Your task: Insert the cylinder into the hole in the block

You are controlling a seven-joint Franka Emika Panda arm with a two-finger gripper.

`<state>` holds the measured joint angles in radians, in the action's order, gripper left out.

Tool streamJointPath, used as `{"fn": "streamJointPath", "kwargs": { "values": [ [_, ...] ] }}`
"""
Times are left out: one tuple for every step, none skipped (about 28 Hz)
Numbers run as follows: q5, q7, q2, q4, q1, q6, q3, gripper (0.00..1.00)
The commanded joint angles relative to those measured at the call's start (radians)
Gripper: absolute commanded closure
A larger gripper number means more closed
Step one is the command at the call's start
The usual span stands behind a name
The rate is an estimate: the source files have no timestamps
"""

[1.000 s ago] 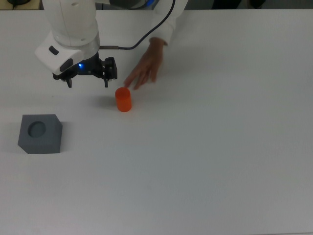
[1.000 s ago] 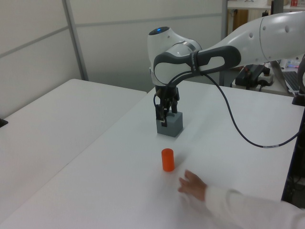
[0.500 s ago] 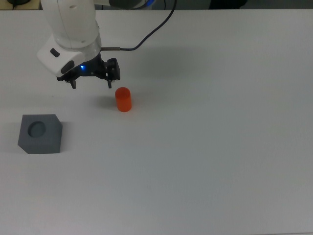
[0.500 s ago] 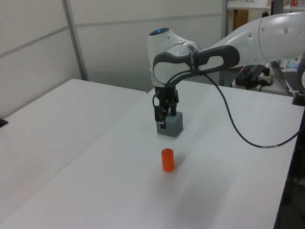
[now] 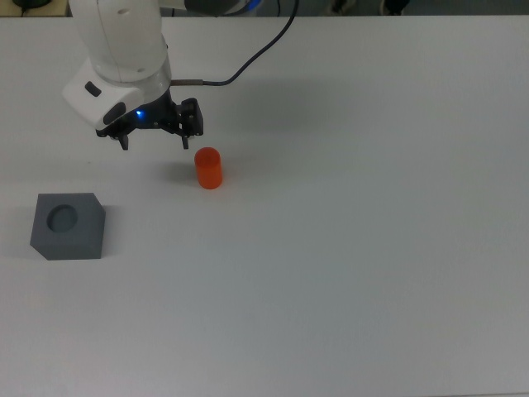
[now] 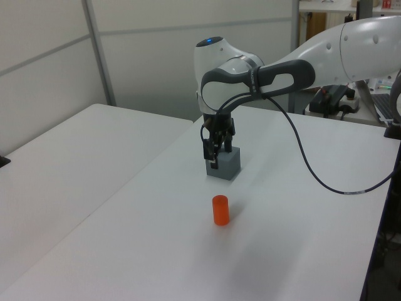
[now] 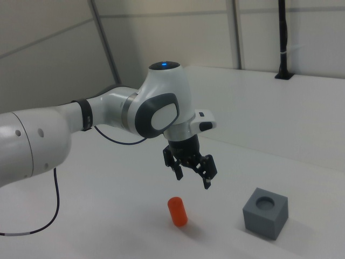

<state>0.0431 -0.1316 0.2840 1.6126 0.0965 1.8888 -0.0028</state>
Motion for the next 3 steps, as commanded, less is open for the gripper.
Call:
{"fn": "streamJointPath", "kwargs": {
  "values": [
    [-0.008,-0.011,0.001,-0.016,-0.003,-0.039,-0.003,0.0],
    [-0.008,-0.011,0.001,-0.016,-0.003,-0.04,-0.003,0.0],
    [-0.008,-0.01,0.0,-0.016,-0.003,-0.04,-0.003,0.0]
  ]
}}
